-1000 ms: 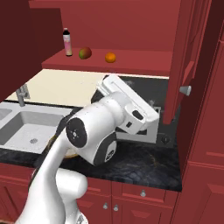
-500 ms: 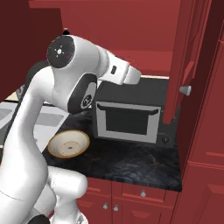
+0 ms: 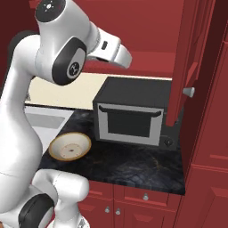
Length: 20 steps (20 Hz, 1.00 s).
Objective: Open the cabinet. Pick the mango and tangerine from the cabinet and place them into the bowl. Then close the cabinet.
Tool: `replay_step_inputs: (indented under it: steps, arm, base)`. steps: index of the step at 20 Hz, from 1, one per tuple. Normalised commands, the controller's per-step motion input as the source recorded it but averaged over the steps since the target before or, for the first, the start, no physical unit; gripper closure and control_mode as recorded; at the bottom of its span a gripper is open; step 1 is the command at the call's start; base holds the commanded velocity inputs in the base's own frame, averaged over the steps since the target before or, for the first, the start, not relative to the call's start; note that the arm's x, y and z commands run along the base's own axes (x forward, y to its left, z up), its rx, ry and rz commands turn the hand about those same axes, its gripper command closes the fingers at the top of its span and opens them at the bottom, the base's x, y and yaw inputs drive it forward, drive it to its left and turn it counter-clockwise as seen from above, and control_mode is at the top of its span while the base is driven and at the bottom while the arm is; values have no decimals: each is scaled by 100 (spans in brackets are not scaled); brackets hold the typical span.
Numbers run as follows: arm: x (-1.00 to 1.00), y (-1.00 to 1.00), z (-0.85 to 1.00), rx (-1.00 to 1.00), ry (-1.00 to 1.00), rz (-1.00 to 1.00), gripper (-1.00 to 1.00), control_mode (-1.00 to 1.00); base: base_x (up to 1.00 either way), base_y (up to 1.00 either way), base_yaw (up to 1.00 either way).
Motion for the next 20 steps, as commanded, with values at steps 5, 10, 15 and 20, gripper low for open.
replay_step_inputs:
  steps: [5,10,15,20]
  arm:
    - [8,62,-26,0,-6,13,-100,-100]
    - [38,40,-23,0,-10,9,-100,-100]
    - [74,31,-18,0,-4,8,-100,-100]
    - [94,20,-12,0,0,7,-100,-100]
  base:
    - [0,0,0]
    - [0,0,0]
    - [0,0,0]
    - [0,0,0]
